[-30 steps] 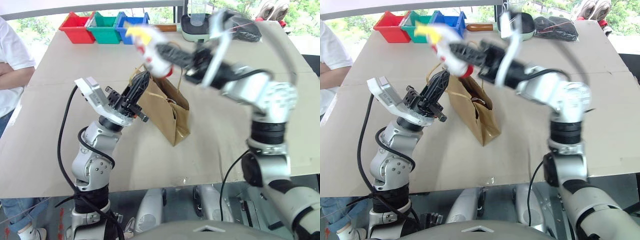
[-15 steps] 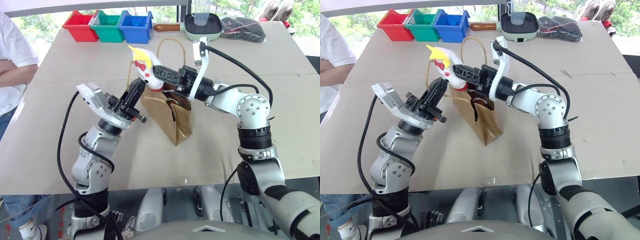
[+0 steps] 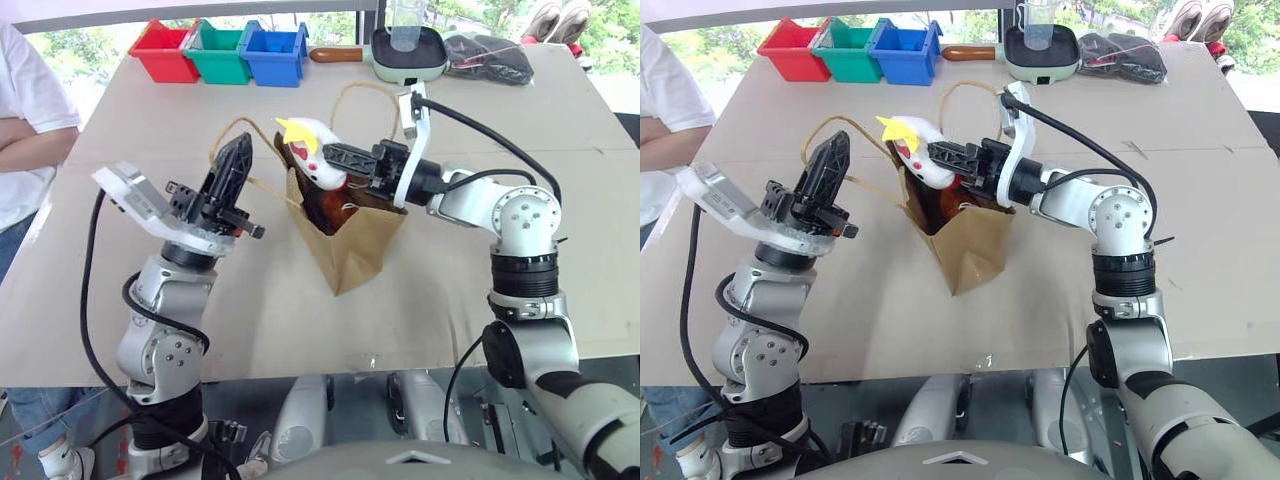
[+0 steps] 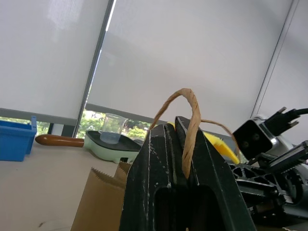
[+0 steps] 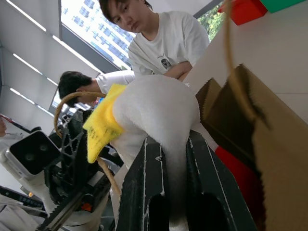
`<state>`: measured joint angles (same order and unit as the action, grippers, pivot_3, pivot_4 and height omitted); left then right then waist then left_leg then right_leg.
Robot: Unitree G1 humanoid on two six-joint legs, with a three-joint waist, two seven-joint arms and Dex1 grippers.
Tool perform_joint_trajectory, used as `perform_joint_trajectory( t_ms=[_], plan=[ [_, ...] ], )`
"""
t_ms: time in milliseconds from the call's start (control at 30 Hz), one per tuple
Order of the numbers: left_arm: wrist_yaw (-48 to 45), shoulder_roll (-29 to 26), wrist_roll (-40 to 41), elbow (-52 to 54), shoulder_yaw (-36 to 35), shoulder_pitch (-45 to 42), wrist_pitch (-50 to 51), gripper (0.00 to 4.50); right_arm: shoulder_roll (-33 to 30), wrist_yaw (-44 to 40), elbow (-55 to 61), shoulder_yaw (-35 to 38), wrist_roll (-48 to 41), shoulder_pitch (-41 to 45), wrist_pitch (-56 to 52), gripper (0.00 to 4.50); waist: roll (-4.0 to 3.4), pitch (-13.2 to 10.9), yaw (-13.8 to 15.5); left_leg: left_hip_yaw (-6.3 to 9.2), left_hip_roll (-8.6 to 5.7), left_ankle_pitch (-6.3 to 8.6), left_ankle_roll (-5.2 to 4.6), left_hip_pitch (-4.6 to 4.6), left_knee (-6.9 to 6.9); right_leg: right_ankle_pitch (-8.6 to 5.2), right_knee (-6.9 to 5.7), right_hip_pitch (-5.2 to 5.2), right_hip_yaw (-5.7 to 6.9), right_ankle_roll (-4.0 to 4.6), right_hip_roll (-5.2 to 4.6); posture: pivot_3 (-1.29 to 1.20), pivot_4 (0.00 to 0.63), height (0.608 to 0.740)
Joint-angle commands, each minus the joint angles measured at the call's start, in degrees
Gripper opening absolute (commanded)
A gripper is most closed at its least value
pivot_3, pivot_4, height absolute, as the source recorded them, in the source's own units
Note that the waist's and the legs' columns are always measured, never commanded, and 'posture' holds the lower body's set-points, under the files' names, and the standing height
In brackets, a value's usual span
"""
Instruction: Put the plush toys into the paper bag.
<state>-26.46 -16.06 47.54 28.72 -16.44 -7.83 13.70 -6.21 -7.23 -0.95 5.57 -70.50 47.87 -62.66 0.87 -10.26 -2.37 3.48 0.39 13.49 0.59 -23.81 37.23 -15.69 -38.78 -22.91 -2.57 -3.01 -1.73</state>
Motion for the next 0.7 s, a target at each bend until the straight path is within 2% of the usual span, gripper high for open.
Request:
perform_joint_trajectory(
  t_ms=[33, 233, 400, 433, 467, 600, 633, 667, 700],
  plan=[
    [-0.2, -1.0, 1.3, 2.7, -1.4, 0.0, -1.1, 0.00, 0.1, 0.1, 3.5, 1.4, -2.3, 1.1, -1.1, 0.03, 0.00, 0.0, 0.0, 0.00, 0.00, 0.00, 0.00, 0.00, -0.01, 0.00, 0.00, 0.00, 0.00, 0.00, 0.01, 0.00, 0.150, 0.740],
    [-0.1, -1.1, 1.5, 2.9, -1.7, -0.1, -1.2, 0.00, -7.3, -7.0, 9.0, -7.1, 7.6, 1.5, -1.6, 0.03, 0.00, 0.0, 0.1, 0.00, -0.01, 0.00, 0.00, -0.02, 0.01, 0.00, 0.03, 0.00, 0.01, 0.00, -0.02, 0.00, 0.150, 0.740],
    [-0.3, -1.2, 1.4, 2.8, -1.4, 0.2, -1.2, 0.00, -14.5, -16.9, 12.1, -20.1, 22.9, 3.4, 5.0, 0.03, -0.01, 0.0, 0.0, -0.01, -0.01, 0.00, 0.00, -0.01, 0.00, 0.00, 0.04, 0.00, 0.00, -0.01, -0.01, 0.00, 0.150, 0.740],
    [-0.4, -1.3, 1.4, 2.8, -1.4, 0.2, -1.1, 0.00, -15.5, -19.4, 12.4, -21.7, 24.7, 3.8, 6.3, 0.73, 0.00, 0.0, 0.0, -0.01, -0.01, 0.00, 0.00, 0.00, 0.00, -0.01, 0.05, -0.01, 0.00, -0.01, -0.01, 0.00, 0.150, 0.740],
    [-0.5, -1.4, 1.4, 2.8, -1.5, 0.3, -1.1, 0.00, -16.1, -21.1, 12.7, -22.4, 25.8, 4.0, 7.1, 1.05, 0.00, 0.0, 0.0, 0.00, -0.01, 0.00, 0.00, 0.00, 0.00, -0.01, 0.06, -0.01, 0.01, -0.01, 0.00, 0.00, 0.150, 0.740],
    [-0.8, -1.9, 1.5, 2.4, -2.0, 0.2, -1.2, 0.00, -17.9, -24.9, 14.3, -22.6, 29.8, 4.6, 9.1, 3.01, 0.01, 0.0, 0.1, 0.04, 0.01, 0.00, 0.00, 0.00, -0.01, -0.01, 0.06, 0.00, 0.03, -0.01, 0.00, 0.00, 0.150, 0.740],
    [-0.9, -1.9, 1.5, 2.3, -2.0, 0.3, -1.3, 0.00, -18.3, -25.9, 15.4, -21.4, 29.0, 4.6, 8.5, 3.72, 0.02, 0.0, 0.1, 0.04, 0.00, 0.00, 0.00, -0.01, -0.01, -0.01, 0.06, 0.00, 0.02, -0.01, -0.02, 0.00, 0.150, 0.740],
    [-0.9, -2.0, 1.5, 2.2, -2.0, 0.4, -1.4, 0.00, -18.5, -26.9, 16.4, -20.1, 27.8, 4.6, 7.8, 4.07, 0.02, 0.0, 0.2, 0.04, 0.00, 0.00, 0.01, -0.01, -0.01, 0.00, 0.07, 0.00, 0.02, -0.01, -0.04, 0.00, 0.150, 0.740],
    [-1.0, -2.0, 1.4, 2.2, -1.9, 0.6, -1.4, 0.00, -18.6, -27.7, 17.4, -18.7, 26.5, 4.6, 7.1, 4.07, 0.03, 0.0, 0.2, 0.05, 0.00, 0.00, 0.00, -0.02, 0.00, 0.00, 0.07, 0.00, 0.02, -0.01, -0.05, 0.00, 0.150, 0.740]
  ],
)
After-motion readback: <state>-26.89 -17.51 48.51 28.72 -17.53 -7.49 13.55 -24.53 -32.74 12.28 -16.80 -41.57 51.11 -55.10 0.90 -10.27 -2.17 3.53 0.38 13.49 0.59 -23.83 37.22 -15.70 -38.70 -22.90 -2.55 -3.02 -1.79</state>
